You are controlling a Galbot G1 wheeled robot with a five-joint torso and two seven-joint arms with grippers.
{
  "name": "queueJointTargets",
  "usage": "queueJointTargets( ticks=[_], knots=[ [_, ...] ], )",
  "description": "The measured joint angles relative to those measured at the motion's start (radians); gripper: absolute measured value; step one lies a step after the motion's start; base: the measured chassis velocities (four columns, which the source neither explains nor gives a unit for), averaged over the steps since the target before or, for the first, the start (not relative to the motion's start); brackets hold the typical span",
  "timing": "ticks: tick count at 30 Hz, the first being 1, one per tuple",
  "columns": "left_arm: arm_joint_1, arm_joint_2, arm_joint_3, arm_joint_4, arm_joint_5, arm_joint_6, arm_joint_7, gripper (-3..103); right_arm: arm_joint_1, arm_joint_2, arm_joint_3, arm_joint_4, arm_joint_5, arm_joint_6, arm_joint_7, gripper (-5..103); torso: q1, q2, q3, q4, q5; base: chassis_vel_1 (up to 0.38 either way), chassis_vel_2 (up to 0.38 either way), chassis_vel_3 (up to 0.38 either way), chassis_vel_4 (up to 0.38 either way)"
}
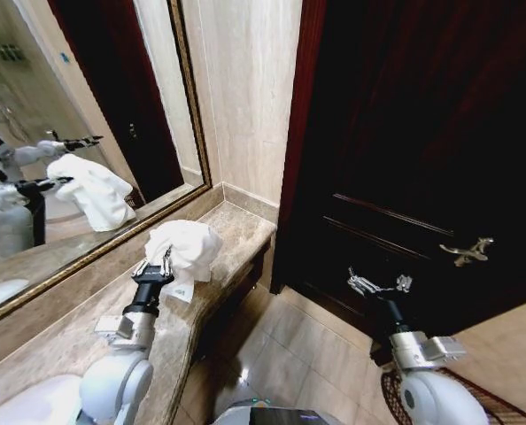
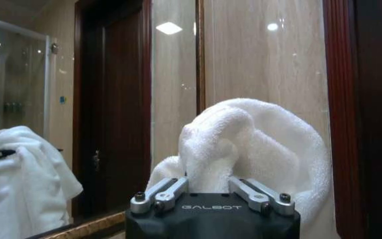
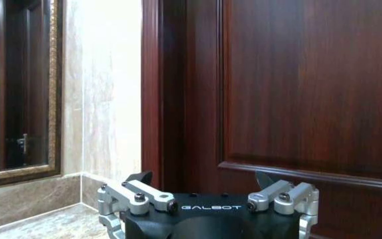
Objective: Discard the used towel into the hamper.
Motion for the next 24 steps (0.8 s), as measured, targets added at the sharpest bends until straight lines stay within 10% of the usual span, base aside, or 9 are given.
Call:
queueJointTargets(
  ticks=[24],
  knots=[
    [-0.009,-0.002,0.007,0.003,0.015,-0.01,0.0,10,-0.016,0.009,-0.008,-0.001,-0.014,0.015,-0.01,100,-0.042,-0.09,-0.047,0.0002,0.0,0.02,-0.02,-0.013,0.02]
  ],
)
